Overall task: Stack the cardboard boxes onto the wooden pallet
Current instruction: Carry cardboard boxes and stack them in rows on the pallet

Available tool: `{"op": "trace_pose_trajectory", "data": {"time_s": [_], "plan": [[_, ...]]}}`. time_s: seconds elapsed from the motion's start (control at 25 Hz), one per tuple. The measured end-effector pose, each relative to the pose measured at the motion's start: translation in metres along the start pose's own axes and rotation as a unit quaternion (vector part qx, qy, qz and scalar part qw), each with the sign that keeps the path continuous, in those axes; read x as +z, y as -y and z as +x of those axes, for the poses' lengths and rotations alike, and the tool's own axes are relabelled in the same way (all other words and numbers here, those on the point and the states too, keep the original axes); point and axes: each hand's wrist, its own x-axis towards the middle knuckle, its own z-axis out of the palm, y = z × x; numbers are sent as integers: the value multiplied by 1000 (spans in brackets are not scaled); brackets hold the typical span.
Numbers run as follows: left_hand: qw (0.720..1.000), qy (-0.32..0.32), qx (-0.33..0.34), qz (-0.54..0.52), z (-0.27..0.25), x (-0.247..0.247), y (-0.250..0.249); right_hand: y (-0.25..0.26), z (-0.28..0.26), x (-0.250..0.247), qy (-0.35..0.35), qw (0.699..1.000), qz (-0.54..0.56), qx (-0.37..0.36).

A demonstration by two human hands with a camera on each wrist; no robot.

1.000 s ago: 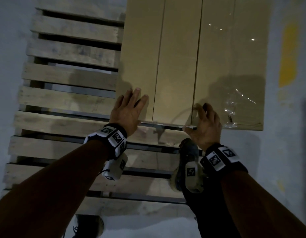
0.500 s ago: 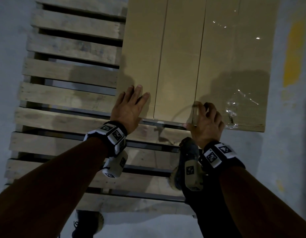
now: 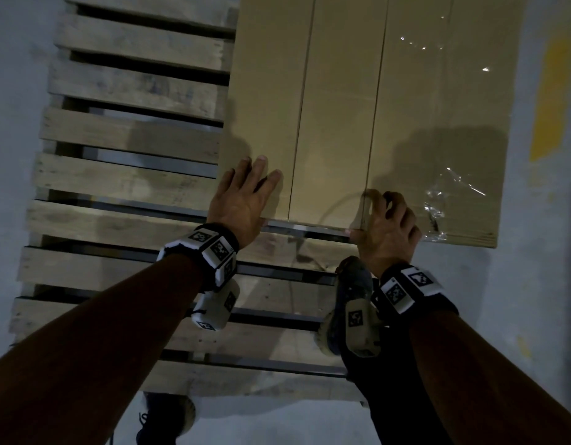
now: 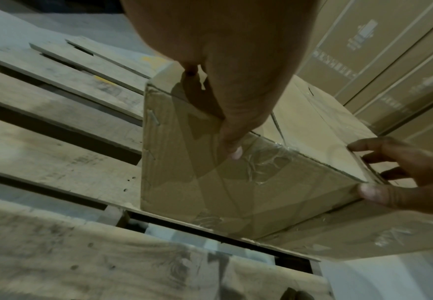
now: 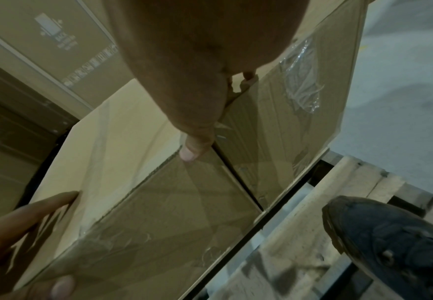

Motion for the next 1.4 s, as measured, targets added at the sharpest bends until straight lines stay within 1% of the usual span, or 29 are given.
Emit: {"op": "trace_pose_trajectory", "data": {"time_s": [0.08,0.28,0.36,0.44,0.52,0.56,0.64,0.72,0.76,0.88,0.92,1.0,1.12,1.28,1.4], "plan": [[1000,0,0,0,0,-1,0,1,0,-1,3,1000,-3,-2],[1000,21,-12,-18,-5,-16,-4,10,-9,-17,45,999,14,2],[999,32,-19,-29,-19,-33,-7,20,-24,-30,72,997,35,-6],[997,30,-35,-62,-44,-57,-10,30,-42,-50,91,994,54,-19],[995,24,-44,-84,-84,-86,-13,41,-73,-81,99,991,90,-22],[995,16,-44,-86,-102,-98,-13,46,-88,-94,94,990,105,-23],[996,-5,-23,-81,-147,-126,-11,55,-130,-123,65,990,123,-32],[997,-29,-5,-77,-203,-153,-2,70,-187,-146,29,988,143,-43],[996,-36,1,-79,-226,-164,2,76,-212,-155,18,987,158,-37],[995,-64,30,-66,-307,-190,18,97,-296,-173,13,979,202,-19],[994,-78,40,-65,-329,-196,23,104,-319,-178,6,977,210,-21],[993,-85,48,-68,-377,-202,35,119,-368,-185,-10,973,229,-30],[992,-93,49,-66,-436,-208,52,142,-426,-196,-28,971,236,-38],[989,-130,21,-66,-489,-214,75,175,-473,-209,-38,972,220,-68],[986,-146,-8,-75,-515,-208,85,194,-490,-204,-36,974,202,-94]]}}
